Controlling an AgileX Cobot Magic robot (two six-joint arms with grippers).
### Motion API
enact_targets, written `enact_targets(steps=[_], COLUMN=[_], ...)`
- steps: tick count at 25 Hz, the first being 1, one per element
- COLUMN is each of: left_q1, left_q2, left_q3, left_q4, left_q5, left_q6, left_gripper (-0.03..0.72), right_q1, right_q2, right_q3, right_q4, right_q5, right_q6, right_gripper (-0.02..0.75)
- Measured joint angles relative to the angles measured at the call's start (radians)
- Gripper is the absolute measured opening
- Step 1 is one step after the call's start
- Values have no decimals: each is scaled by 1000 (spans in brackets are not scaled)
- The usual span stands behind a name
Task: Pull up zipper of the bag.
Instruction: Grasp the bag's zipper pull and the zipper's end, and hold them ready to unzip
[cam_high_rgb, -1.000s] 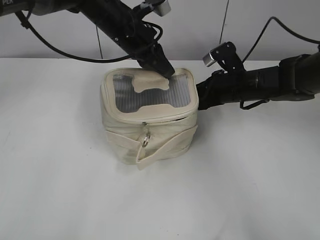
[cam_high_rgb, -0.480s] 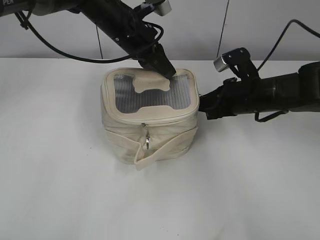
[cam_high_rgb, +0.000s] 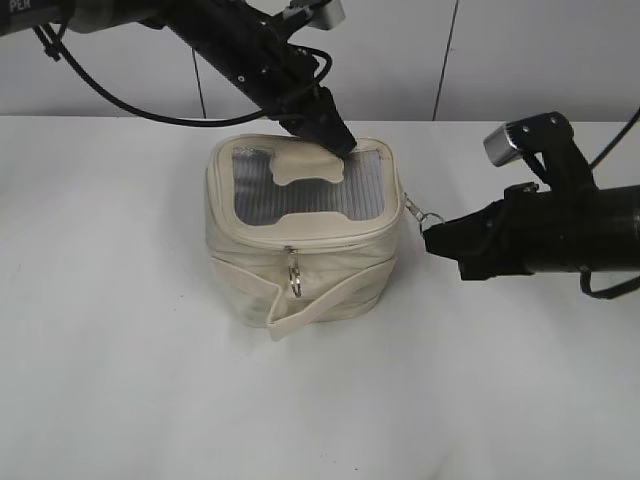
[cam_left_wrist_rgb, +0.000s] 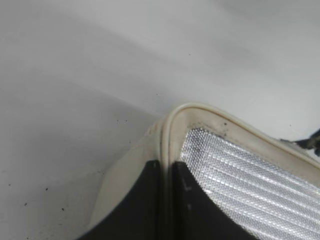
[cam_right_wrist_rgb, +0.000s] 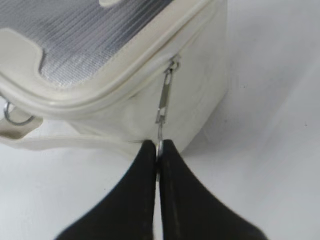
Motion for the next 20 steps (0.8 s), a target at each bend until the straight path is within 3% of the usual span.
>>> enact_targets(steps=[8,13,17,20], left_q1=[-9,-9,-9,-8], left_q2=[0,0,0,0], left_q3=[2,7,8,8], left_q4=[5,-20,-22,-22], left_q5=[-42,-43,-43,-37], left_q6=[-134,-152,-167,-178], left_gripper=[38,38,38,38], right_q1=[35,232,397,472], right_q2=[-114,-111,-33,67], right_q3=[134,96,-40,-142], right_q4=[-1,29,31,30], right_q5=[105,43,-52,-79], right_q6=[90,102,142,172], right_gripper=[9,10,13,16])
